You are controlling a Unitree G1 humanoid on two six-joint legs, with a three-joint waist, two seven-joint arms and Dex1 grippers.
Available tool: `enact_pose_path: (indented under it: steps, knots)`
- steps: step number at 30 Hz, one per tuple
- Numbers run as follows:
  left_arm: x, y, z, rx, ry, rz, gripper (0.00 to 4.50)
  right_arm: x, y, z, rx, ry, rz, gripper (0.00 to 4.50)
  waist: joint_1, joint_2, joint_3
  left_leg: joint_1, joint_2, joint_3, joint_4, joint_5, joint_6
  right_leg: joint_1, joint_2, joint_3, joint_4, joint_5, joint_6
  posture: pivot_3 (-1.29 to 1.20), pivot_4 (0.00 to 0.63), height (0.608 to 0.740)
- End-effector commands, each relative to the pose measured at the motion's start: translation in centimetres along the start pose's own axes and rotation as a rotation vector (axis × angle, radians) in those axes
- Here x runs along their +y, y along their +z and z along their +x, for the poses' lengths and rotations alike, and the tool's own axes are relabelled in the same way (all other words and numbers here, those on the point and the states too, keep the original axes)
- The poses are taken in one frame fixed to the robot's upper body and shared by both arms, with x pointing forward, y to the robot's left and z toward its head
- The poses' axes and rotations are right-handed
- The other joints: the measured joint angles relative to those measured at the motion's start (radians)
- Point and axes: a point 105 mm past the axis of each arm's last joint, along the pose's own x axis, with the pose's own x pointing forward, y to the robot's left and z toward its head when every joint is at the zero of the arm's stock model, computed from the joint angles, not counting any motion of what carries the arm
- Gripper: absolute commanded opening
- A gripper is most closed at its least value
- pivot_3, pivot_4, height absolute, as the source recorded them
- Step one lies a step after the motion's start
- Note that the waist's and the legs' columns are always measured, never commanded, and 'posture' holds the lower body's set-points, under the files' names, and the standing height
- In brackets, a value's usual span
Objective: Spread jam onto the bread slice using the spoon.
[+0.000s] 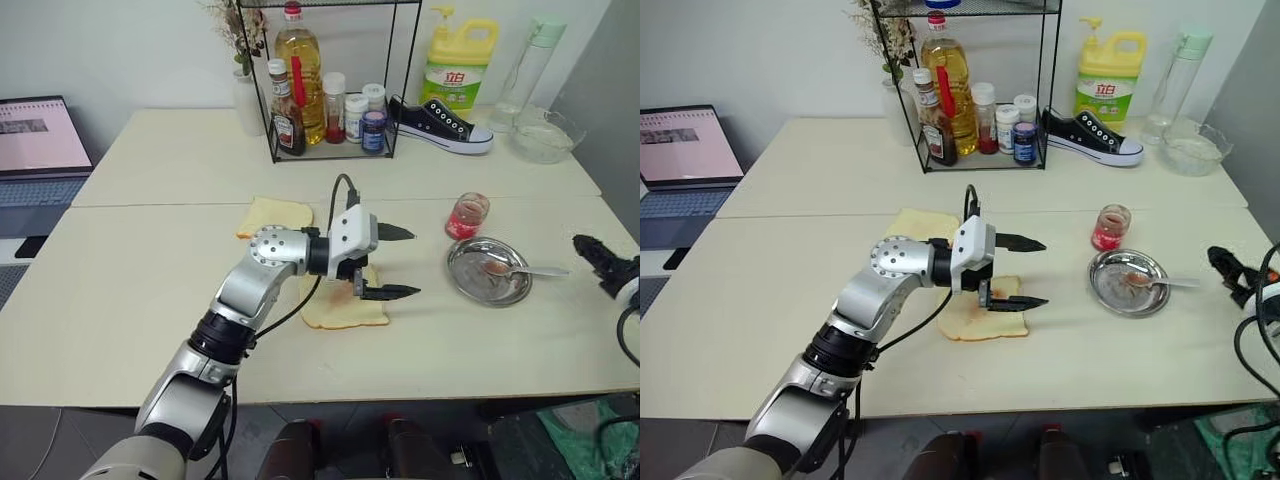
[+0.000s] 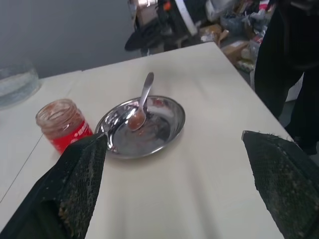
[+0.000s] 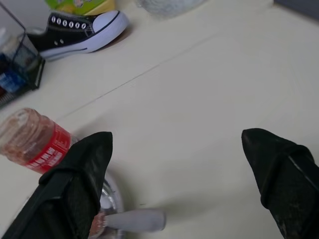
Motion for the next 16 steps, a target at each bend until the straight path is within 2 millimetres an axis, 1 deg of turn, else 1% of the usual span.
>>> enact_pose_path:
  steps: [1,3,5,6,7,9,10,12,16]
  knots:
    - [1.8,0.6,-2.9,0.024,0.072,0.018,4.50,4.5,2.7,0.0,-0.036,0.217,-0.247,4.47,-0.002,0.000,0.000,0.000,0.001,0.000,0.000,0.000,0.000,0.000,0.001,0.000,0.000,0.000,0.000,0.00,0.150,0.740]
    - [2.7,0.4,-5.4,0.057,0.131,-0.006,4.50,7.6,3.2,-0.4,-0.027,0.375,-0.331,4.47,-0.005,0.000,0.000,0.000,0.002,-0.001,0.000,0.000,0.000,0.000,0.001,-0.001,0.000,0.000,0.000,0.00,0.150,0.740]
    - [3.2,0.0,-8.1,0.112,0.186,-0.029,4.50,10.6,3.0,-1.4,0.002,0.543,-0.391,4.47,-0.005,0.000,0.000,0.000,0.002,-0.002,0.000,0.000,0.000,0.000,0.001,-0.001,0.000,0.000,0.000,0.00,0.150,0.740]
    - [3.2,-0.1,-8.9,0.133,0.200,-0.034,4.50,11.4,2.8,-1.8,0.016,0.593,-0.404,4.47,-0.003,-0.001,0.000,-0.001,0.002,-0.002,0.000,0.000,0.000,0.000,0.001,-0.002,-0.001,0.000,0.000,0.00,0.150,0.740]
    - [3.1,-0.4,-10.5,0.173,0.220,-0.053,4.50,12.7,2.3,-2.5,0.040,0.675,-0.428,4.47,0.001,-0.001,0.000,-0.001,0.002,-0.002,0.000,0.000,0.000,0.000,0.001,-0.002,-0.001,0.000,0.000,0.00,0.150,0.740]
    - [2.6,-0.6,-13.2,0.245,0.261,-0.090,4.50,14.5,1.3,-3.8,0.096,0.804,-0.460,4.47,0.004,-0.001,0.001,-0.001,0.001,-0.002,0.000,0.000,0.000,0.000,0.000,-0.002,-0.002,0.000,0.000,0.00,0.150,0.740]
    - [2.3,-0.5,-14.1,0.268,0.273,-0.105,4.50,15.0,0.8,-4.2,0.120,0.843,-0.471,4.47,0.004,-0.002,0.001,-0.002,0.001,-0.002,0.000,0.000,0.000,0.000,0.000,-0.002,-0.002,0.000,0.000,0.00,0.150,0.740]
    - [1.7,-0.2,-15.0,0.288,0.285,-0.133,4.50,15.3,0.0,-4.6,0.155,0.875,-0.490,4.47,0.009,-0.006,0.003,-0.002,0.001,-0.003,0.001,0.000,0.000,0.000,-0.001,-0.002,-0.002,0.000,0.000,0.00,0.150,0.740]
    - [0.8,0.0,-15.7,0.300,0.313,-0.167,4.50,15.3,-1.1,-4.4,0.195,0.897,-0.494,4.47,0.026,-0.008,0.004,-0.002,0.000,-0.005,0.003,0.000,0.000,0.002,-0.002,-0.003,-0.002,0.000,0.001,0.00,0.150,0.740]
